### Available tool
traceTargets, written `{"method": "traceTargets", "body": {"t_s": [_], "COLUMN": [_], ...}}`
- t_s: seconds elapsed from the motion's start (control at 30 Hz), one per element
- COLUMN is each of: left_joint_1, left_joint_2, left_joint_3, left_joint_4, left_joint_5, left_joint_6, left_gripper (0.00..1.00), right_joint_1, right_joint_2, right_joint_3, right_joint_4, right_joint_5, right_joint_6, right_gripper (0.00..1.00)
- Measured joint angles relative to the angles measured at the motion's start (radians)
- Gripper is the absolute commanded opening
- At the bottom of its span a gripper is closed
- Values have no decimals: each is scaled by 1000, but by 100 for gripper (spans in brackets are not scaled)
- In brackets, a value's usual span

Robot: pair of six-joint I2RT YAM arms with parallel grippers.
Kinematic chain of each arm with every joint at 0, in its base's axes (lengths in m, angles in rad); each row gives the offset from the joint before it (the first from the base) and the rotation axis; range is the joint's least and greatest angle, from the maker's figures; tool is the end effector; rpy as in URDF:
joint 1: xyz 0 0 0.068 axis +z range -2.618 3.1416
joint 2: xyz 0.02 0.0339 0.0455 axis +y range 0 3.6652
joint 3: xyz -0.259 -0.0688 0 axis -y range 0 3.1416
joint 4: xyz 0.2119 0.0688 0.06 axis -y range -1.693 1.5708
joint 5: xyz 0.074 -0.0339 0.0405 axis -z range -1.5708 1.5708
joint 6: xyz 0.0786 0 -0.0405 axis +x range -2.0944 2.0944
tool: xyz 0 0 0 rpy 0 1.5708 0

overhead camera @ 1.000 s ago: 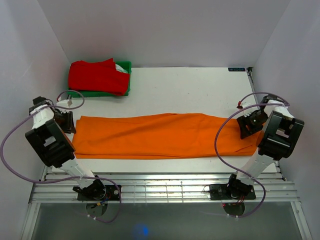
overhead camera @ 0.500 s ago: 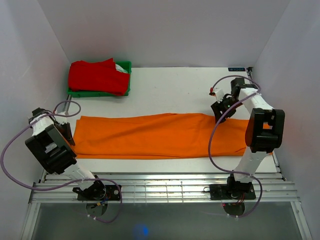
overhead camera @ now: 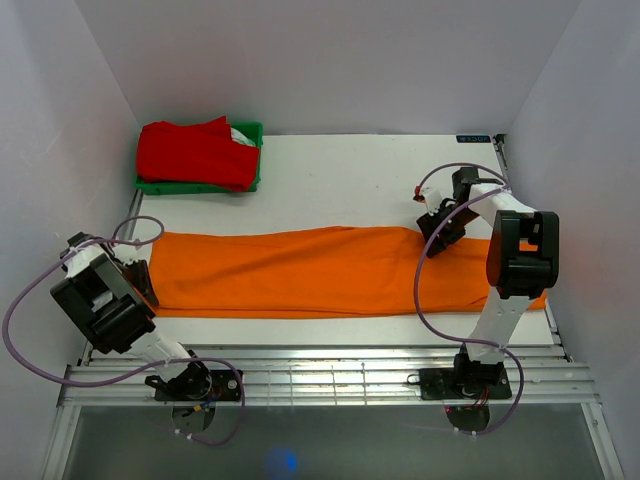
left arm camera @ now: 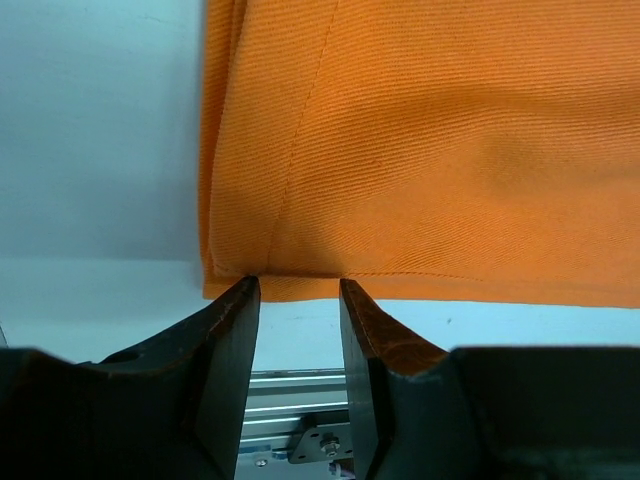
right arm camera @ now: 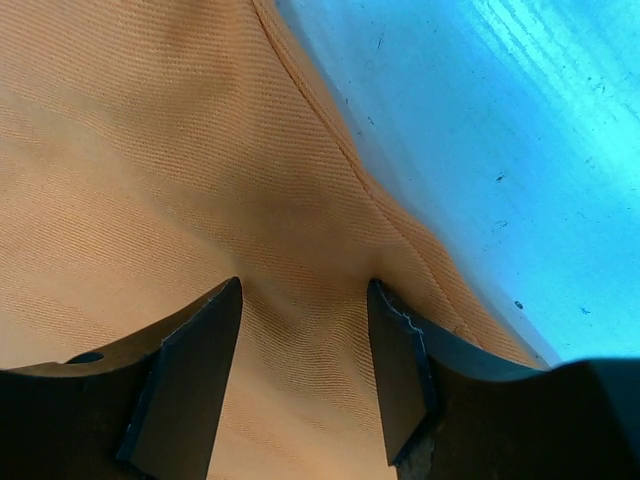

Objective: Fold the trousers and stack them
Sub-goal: Fold the trousers

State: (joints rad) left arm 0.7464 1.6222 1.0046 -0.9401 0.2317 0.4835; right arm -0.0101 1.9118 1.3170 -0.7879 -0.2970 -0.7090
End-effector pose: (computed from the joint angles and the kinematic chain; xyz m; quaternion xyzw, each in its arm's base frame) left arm 0.1905 0.1516 0.1479 -0.1294 0.9848 -0.0907 0.0720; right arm 0.3439 0.0195 0.1420 -0.3502 0.9204 0.1052 0.1388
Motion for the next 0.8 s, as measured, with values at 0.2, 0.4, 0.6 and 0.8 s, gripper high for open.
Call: {"method": "traceTargets", "body": {"t_s": [0.2, 0.4, 0.6, 0.8], "left_joint_1": [0, 2, 3, 3], "left_joint_2": [2, 10, -66, -107], "left_joint_3": [-2, 6, 58, 114], "left_joint_4": [12, 3, -103, -148], "left_joint_5": [16, 62, 203, 273], "left_joint_6": [-16, -8, 214, 385], "left_gripper": [44, 47, 52, 51], "right_joint_1": [0, 0, 96, 467], "right_joint_2": [1, -11, -182, -270], "right_joint_3": [-2, -12, -23, 89], "right_joint_4": [6, 16, -13, -7], "right_joint_5": [6, 0, -83, -130], "right_joint_6": [8, -9, -67, -60], "right_gripper": [58, 55, 53, 51]}}
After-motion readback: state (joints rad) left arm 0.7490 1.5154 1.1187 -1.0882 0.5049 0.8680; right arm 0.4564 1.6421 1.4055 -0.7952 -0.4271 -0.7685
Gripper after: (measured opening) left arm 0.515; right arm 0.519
